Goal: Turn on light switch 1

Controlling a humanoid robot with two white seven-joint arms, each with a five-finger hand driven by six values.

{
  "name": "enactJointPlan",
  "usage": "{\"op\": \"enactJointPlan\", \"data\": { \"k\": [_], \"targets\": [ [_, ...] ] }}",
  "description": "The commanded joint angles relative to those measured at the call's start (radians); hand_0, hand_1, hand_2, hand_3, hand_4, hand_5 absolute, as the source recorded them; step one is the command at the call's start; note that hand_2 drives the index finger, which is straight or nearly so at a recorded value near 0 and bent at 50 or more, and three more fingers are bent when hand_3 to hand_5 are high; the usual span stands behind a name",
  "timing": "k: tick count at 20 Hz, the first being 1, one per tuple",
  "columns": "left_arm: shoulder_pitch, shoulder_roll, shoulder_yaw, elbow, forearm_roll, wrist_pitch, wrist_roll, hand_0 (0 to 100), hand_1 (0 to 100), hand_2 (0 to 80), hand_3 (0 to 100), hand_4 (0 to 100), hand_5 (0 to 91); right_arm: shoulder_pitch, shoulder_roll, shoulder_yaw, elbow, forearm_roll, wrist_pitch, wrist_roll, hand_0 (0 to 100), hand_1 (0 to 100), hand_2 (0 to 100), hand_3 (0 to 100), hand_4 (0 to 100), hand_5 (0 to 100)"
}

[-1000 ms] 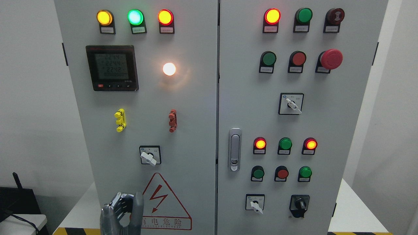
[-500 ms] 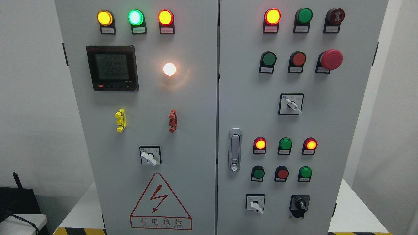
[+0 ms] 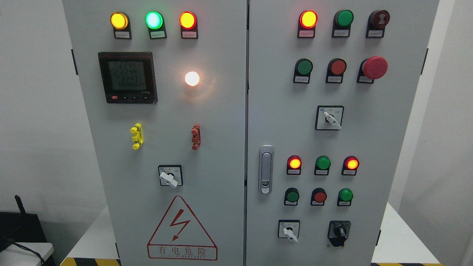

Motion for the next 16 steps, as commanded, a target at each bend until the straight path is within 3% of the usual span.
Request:
{"op": "enactJointPlan", "data": {
  "k": [1,3,9,12,16],
  "targets": [
    [0.026,0.061,-0.021,0.664,-0.01,0.073,-0.01,35,8,6.9,13,26,0.0,0.0,0.0,0.0,0.001,-0.018,0.0,-0.004,12,39,0,0,0,0],
    [0.017,0.066,-0.109,0.706,-0.009,0.148,-0.007,39,8,0.0,7,21,0.0,0.0,0.0,0.0,0.001,-0.017,0.0,-0.004,12,39,0,0,0,0],
    [-0.032,0.057,-0.262,0.727,-0.017,0.479,-0.035,45,9,0.0,0,8,0.0,0.0,0.0,0.0,-0.001,-0.018,0.0,-0.004,12,39,0,0,0,0],
    [-0.075,0.031,-0.273,0.746,-0.026,0.507,-0.043,46,8,0.0,0,6,0.0,0.0,0.0,0.0,0.001,-0.018,0.0,-0.004,12,39,0,0,0,0],
    [-0.121,0.005,-0.371,0.792,-0.061,0.57,-0.04,47,7,0.0,0,4,0.0,0.0,0.0,0.0,-0.001,-0.017,0.0,-0.004,12,39,0,0,0,0]
  ]
}}
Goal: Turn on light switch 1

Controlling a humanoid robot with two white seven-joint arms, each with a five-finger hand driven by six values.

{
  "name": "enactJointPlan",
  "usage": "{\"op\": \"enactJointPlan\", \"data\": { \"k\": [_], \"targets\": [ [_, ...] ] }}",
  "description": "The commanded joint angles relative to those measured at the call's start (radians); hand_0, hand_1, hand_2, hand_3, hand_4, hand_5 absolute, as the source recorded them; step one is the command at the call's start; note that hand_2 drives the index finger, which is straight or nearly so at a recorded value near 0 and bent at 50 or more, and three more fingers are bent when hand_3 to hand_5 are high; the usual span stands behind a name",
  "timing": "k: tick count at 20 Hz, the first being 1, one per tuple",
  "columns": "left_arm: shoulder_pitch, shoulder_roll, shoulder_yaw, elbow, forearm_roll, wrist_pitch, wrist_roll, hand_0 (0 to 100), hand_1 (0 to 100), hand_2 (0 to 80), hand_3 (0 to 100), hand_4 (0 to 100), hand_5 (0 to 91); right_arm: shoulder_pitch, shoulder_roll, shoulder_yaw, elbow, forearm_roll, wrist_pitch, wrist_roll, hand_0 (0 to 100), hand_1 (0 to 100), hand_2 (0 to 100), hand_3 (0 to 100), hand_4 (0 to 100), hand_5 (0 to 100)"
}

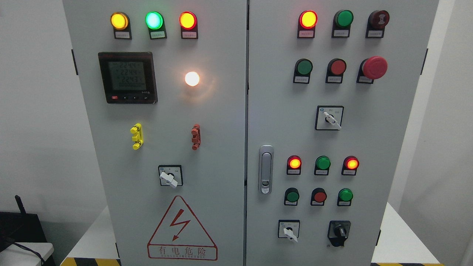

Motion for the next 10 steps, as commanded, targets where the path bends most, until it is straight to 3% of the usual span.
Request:
{"op": "enactJointPlan", "data": {
  "k": [1,10],
  "targets": [
    [-0.059,-0.029,-0.195,0.225,-0.039,0.057,0.004,47,7,0.0,0,3,0.0,0.0,0.0,0.0,-0.001,-0.018,0.0,-0.001,12,39,0,0,0,0],
    [-0.082,-0.043,-0.211,0.228,-0.041,0.064,0.015,47,5,0.0,0,0,0.0,0.0,0.0,0.0,0.001,-0.017,0.0,-0.001,12,39,0,0,0,0]
  ]
}}
